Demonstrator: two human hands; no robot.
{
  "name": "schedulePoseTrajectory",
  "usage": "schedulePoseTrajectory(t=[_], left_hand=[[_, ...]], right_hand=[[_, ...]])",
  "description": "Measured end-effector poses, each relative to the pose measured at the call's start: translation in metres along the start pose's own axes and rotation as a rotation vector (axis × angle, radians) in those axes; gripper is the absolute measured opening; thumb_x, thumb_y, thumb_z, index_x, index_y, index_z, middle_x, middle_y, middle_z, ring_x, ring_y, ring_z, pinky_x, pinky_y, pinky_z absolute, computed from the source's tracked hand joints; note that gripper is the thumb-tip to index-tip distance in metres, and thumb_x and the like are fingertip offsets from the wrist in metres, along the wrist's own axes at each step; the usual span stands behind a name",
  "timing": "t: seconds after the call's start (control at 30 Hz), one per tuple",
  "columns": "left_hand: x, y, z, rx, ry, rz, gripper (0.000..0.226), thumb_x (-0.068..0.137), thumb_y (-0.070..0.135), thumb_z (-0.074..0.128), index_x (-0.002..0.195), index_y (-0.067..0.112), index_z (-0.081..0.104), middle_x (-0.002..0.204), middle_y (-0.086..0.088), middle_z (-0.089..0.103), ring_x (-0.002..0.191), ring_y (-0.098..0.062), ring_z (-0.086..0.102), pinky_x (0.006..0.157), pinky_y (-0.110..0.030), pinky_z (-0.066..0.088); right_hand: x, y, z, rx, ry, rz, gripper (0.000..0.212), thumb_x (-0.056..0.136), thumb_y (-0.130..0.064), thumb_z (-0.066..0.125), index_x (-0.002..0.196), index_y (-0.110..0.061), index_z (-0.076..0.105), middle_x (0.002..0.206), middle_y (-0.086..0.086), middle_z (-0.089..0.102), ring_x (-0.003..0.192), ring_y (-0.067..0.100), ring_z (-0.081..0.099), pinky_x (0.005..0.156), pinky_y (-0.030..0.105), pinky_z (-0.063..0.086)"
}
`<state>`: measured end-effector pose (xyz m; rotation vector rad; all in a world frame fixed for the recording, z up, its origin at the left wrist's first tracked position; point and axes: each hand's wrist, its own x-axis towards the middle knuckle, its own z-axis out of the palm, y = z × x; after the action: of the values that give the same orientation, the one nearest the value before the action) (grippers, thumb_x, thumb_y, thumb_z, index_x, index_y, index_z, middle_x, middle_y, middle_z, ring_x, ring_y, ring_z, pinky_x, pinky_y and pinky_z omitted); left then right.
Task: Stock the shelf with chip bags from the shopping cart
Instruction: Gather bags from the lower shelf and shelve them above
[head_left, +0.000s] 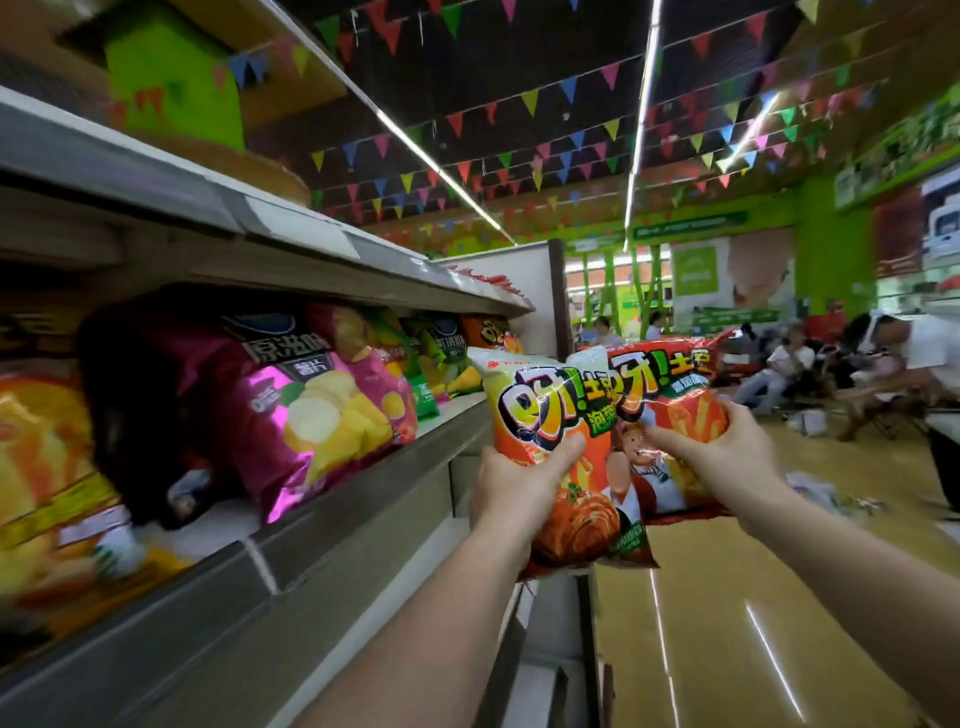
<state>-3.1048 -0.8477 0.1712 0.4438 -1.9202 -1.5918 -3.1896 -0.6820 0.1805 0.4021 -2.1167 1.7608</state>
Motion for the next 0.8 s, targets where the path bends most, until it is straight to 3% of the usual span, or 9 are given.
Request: schedulePoseTrajectory(t=[0.1, 0.2, 0.33, 0.4, 0.47, 0.53, 0.67, 0.8], left_hand=[[0.031, 0.002, 0.017, 0.008, -0.003, -0.01, 0.093, 0.036, 0.07, 0.077, 0.115, 0.025, 0.06, 0.109, 0.001, 0.069, 0.098, -0.022, 0.066, 0.094, -0.044, 0.051], [0.067, 0.001, 0.038, 0.008, 0.046, -0.001, 0.071, 0.057, 0.056, 0.083, 0.115, 0.023, 0.06, 0.111, -0.001, 0.068, 0.1, -0.022, 0.065, 0.096, -0.043, 0.05], [0.105, -0.001, 0.066, 0.062, 0.164, -0.005, 0.098, 0.037, 0.068, 0.077, 0.121, 0.02, 0.059, 0.118, -0.002, 0.065, 0.106, -0.023, 0.063, 0.098, -0.043, 0.049], [0.122, 0.003, 0.079, 0.067, 0.218, 0.0, 0.09, 0.044, 0.065, 0.079, 0.12, 0.02, 0.061, 0.116, 0.001, 0.066, 0.107, -0.022, 0.062, 0.099, -0.04, 0.048], [0.141, 0.008, 0.088, 0.084, 0.295, 0.002, 0.087, 0.051, 0.065, 0.079, 0.121, 0.017, 0.061, 0.119, 0.001, 0.065, 0.109, -0.023, 0.061, 0.1, -0.038, 0.047], [0.156, 0.017, 0.096, 0.127, 0.377, -0.005, 0.103, 0.047, 0.072, 0.077, 0.127, 0.012, 0.054, 0.128, -0.001, 0.059, 0.115, -0.026, 0.057, 0.102, -0.04, 0.045], [0.181, 0.034, 0.098, 0.191, 0.483, -0.001, 0.144, 0.027, 0.086, 0.069, 0.144, 0.008, 0.036, 0.141, -0.006, 0.049, 0.127, -0.03, 0.049, 0.108, -0.043, 0.039], [0.204, 0.045, 0.086, 0.206, 0.576, -0.051, 0.123, 0.057, 0.068, 0.076, 0.146, 0.003, 0.022, 0.145, -0.011, 0.041, 0.129, -0.032, 0.045, 0.108, -0.042, 0.038]], right_hand=[[0.043, 0.019, 0.011, 0.018, -0.011, 0.015, 0.077, 0.072, -0.03, 0.079, 0.133, -0.006, 0.039, 0.119, 0.014, 0.054, 0.108, 0.031, 0.052, 0.094, 0.044, 0.044], [0.091, 0.037, 0.023, 0.056, -0.057, 0.011, 0.073, 0.074, -0.029, 0.078, 0.132, -0.005, 0.04, 0.114, 0.011, 0.053, 0.101, 0.028, 0.051, 0.09, 0.039, 0.043], [0.156, 0.061, 0.042, 0.094, -0.134, -0.017, 0.068, 0.071, -0.034, 0.079, 0.125, -0.008, 0.047, 0.11, 0.009, 0.055, 0.103, 0.031, 0.054, 0.094, 0.044, 0.044], [0.187, 0.071, 0.051, 0.111, -0.187, -0.039, 0.058, 0.072, -0.034, 0.079, 0.116, -0.009, 0.05, 0.105, 0.009, 0.056, 0.096, 0.027, 0.053, 0.088, 0.038, 0.044], [0.219, 0.08, 0.063, 0.097, -0.231, -0.053, 0.068, 0.07, -0.041, 0.078, 0.122, -0.01, 0.049, 0.108, 0.01, 0.058, 0.1, 0.029, 0.054, 0.088, 0.039, 0.045], [0.246, 0.084, 0.072, 0.107, -0.274, -0.054, 0.073, 0.067, -0.046, 0.078, 0.124, -0.01, 0.05, 0.113, 0.011, 0.06, 0.105, 0.031, 0.055, 0.091, 0.043, 0.046], [0.289, 0.087, 0.098, 0.197, -0.371, -0.073, 0.056, 0.072, -0.039, 0.077, 0.112, -0.007, 0.055, 0.108, 0.011, 0.061, 0.099, 0.028, 0.056, 0.081, 0.033, 0.042], [0.321, 0.088, 0.131, 0.204, -0.432, -0.089, 0.068, 0.065, -0.05, 0.078, 0.114, -0.008, 0.059, 0.111, 0.012, 0.064, 0.102, 0.03, 0.059, 0.086, 0.036, 0.047]])
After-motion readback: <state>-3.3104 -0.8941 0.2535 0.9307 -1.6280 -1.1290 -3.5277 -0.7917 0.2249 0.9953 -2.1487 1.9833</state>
